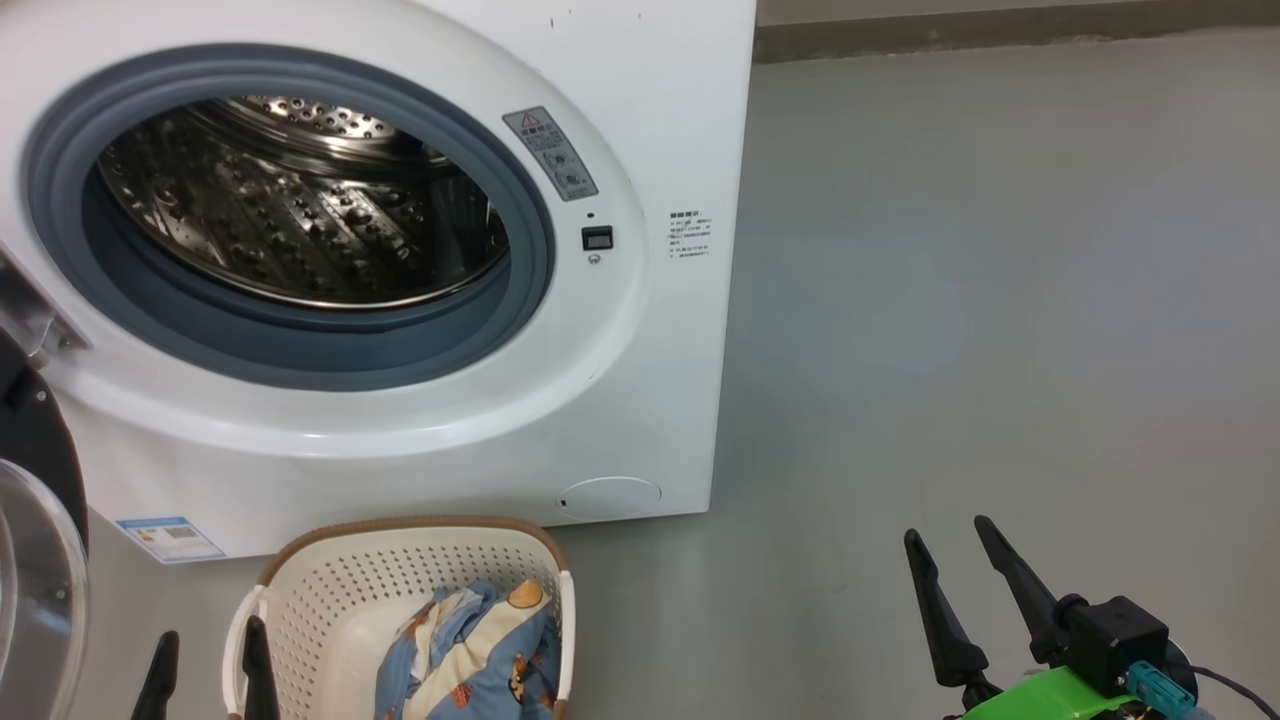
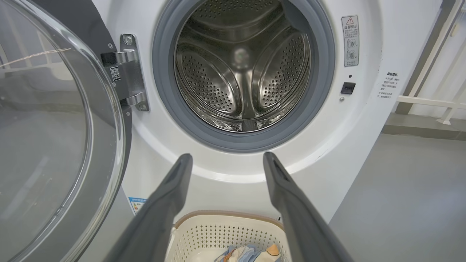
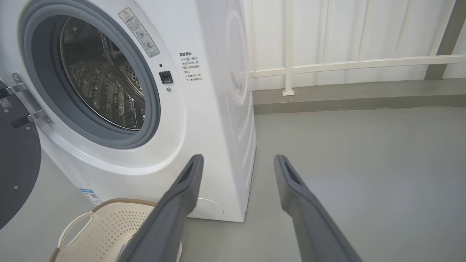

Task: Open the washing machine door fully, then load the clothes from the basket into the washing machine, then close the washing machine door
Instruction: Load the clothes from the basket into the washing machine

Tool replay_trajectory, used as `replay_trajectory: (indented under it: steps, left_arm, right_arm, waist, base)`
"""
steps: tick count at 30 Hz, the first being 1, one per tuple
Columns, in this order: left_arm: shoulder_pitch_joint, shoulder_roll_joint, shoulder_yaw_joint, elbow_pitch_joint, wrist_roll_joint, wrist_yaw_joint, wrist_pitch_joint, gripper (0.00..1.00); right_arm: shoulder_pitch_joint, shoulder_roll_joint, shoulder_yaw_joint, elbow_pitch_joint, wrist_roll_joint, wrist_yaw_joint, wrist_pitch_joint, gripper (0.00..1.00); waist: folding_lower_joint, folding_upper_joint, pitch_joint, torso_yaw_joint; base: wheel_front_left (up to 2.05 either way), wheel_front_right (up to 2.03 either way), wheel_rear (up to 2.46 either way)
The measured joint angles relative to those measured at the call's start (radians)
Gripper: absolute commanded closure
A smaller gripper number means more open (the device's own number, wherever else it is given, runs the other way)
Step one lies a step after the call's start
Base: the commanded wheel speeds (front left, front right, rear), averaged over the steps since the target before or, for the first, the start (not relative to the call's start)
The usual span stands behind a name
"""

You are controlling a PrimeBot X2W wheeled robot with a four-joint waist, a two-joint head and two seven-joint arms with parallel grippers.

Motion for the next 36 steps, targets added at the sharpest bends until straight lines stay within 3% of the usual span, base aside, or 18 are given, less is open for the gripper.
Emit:
replay_trajectory:
  steps: [19, 36]
  left_arm:
    - [-0.064, 0.0, -0.016, 0.051, -0.053, -0.009, 0.0, 0.0]
    - [-0.327, 0.004, -0.036, 0.222, -0.076, -0.049, 0.0, 0.0]
  right_arm:
    - [-0.024, 0.0, -0.015, 0.023, 0.004, 0.0, 0.0, 0.0]
    - [-0.134, -0.001, -0.025, 0.001, 0.0, 0.0, 0.0, 0.0]
  waist:
    - [0.0, 0.0, 0.116, -0.014]
    - [0.0002, -0.0001, 0.37, -0.042]
  base:
    - [0.0, 0.0, 0.0]
    - [0.0, 0.0, 0.0]
